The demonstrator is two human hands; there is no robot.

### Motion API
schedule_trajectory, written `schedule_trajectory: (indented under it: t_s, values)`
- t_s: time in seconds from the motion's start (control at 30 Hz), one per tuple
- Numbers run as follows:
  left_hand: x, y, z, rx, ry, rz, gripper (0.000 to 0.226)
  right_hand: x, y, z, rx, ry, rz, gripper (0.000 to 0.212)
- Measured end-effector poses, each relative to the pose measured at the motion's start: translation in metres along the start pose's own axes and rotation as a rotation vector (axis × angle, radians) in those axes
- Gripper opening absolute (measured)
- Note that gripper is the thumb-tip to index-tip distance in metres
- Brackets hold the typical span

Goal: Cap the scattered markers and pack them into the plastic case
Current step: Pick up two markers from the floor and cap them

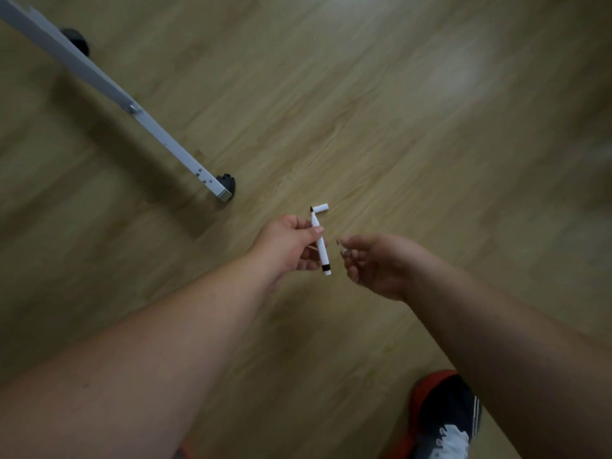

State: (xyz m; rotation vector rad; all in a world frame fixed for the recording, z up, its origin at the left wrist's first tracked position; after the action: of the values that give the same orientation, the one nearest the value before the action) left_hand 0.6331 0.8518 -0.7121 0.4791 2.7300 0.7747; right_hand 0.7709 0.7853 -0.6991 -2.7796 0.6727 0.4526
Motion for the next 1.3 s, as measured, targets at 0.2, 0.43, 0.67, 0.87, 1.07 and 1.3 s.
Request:
schedule_trajectory:
  t_s: [0.2, 0.43, 0.67, 0.87, 1.07, 1.3]
  values:
    - [-0.005, 0.028, -0.010, -0.045, -0.040, 0.005, 0.008, -0.018, 0.002, -0.019, -0.178, -0.001, 0.180, 0.028]
    - [-0.005, 0.035, -0.017, -0.062, -0.052, 0.008, 0.009, -0.020, 0.008, -0.019, -0.135, 0.001, 0.179, 0.019]
    - [-0.004, 0.036, -0.017, -0.058, -0.050, 0.006, 0.007, -0.016, -0.008, -0.021, 0.195, -0.067, -0.170, 0.009]
    - [-0.009, 0.044, -0.017, -0.064, -0.075, -0.011, 0.010, -0.012, -0.023, -0.023, 0.436, 0.040, -0.602, 0.019]
    - [-0.008, 0.048, -0.018, -0.052, -0.080, 0.002, 0.009, -0.013, -0.026, -0.023, 0.494, 0.057, -0.626, 0.023]
    - [-0.007, 0.047, -0.019, -0.029, -0.077, 0.041, 0.009, -0.011, -0.026, -0.026, 0.496, 0.067, -0.598, 0.018]
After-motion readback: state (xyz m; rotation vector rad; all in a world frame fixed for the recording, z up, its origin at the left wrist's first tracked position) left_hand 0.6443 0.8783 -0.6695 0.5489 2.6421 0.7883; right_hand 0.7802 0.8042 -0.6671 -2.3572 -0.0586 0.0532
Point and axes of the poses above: each hand's wrist, its own z-axis towards the middle knuckle, its own x-axis out of the back of the hand, y = z × x, the point moved 7 cm from there along z, towards the middle knuckle, and after that the axes turned 9 degrees about -y, right-handed, at the moved point
